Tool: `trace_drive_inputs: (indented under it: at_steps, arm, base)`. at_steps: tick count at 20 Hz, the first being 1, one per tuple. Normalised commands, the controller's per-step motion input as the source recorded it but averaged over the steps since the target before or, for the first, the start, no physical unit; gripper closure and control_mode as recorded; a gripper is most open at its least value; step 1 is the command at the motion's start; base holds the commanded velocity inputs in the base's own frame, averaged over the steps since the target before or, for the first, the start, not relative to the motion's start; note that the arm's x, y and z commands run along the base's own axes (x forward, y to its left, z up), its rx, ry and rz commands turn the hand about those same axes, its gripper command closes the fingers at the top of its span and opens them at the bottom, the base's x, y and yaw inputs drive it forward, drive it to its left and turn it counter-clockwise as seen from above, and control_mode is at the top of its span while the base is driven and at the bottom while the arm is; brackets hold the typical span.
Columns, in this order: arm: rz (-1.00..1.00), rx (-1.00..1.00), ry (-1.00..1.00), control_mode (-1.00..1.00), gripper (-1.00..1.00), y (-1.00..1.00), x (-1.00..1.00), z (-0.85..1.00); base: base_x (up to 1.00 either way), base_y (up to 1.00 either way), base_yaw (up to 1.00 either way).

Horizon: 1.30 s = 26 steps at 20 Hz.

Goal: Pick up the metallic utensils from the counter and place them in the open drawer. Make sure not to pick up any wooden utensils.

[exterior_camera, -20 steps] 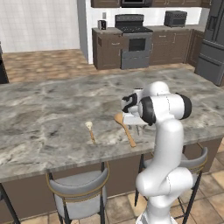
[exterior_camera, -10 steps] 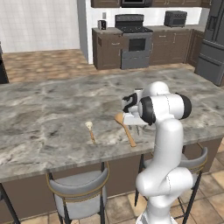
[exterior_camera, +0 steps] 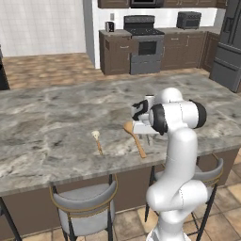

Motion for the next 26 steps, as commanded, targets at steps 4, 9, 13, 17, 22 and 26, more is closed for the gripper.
trace_drive_inputs:
  at_steps: [4,9,13,17,22,26]
  arm:
    - [0.00,0.00,0.00,-1.00,1.00,0.00,0.00,0.00]
    - [0.00,0.00,0.00,-1.00,1.00,0.00,0.00,0.00]
    - [0.00,0.00,0.00,-1.00,1.00,0.00,0.00,0.00]
    - [0.00,0.05,-0.06,-1.00,1.00,-0.05,-0.24,0.06]
    - [0.01,0.09,-0.09,-1.00,1.00,-0.22,-0.76,0.79]
    - [0.00,0.10,-0.17,-1.00,1.00,-0.31,-1.00,1.00]
  base:
    - [0.00,0.00,0.00]
    - [0.00,0.00,0.00]
    - [0.00,0.00,0.00]
    - [0.00,0.00,0.00]
    - [0.00,0.00,0.00]
    - [0.00,0.00,0.00]
